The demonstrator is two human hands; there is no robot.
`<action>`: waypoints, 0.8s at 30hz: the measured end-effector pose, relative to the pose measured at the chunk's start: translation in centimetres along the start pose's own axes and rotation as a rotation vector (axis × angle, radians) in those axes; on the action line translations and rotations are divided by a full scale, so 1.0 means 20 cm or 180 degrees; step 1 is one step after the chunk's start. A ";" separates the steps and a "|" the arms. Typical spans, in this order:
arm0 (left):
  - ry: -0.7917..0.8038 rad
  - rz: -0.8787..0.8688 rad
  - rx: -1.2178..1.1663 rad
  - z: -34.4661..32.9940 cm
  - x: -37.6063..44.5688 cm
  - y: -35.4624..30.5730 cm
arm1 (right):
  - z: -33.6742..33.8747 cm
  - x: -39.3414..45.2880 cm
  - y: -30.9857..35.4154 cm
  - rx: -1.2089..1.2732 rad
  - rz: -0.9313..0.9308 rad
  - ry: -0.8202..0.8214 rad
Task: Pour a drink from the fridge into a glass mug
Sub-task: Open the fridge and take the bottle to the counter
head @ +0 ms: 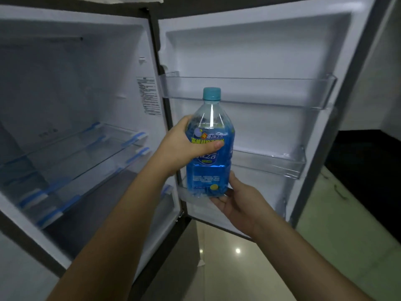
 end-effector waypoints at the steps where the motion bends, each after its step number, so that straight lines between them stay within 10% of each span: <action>1: 0.0046 -0.0006 -0.0053 -0.07 -0.01 -0.03 | 0.05 -0.06 0.03 0.0021 0.0034 -0.0039; 24: 0.2309 -0.0804 -0.0815 -1.87 -0.01 -0.61 | 1.00 -1.33 0.57 0.0154 0.1582 -0.1860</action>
Point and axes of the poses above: each hand's wrist, its own x-axis towards the middle knuckle, its own z-axis out of the back of the hand, y = z × x, the point moved 1 cm from there along x, towards the middle knuckle, and after that the axes turned 6 degrees about y, right-handed, at the moved point
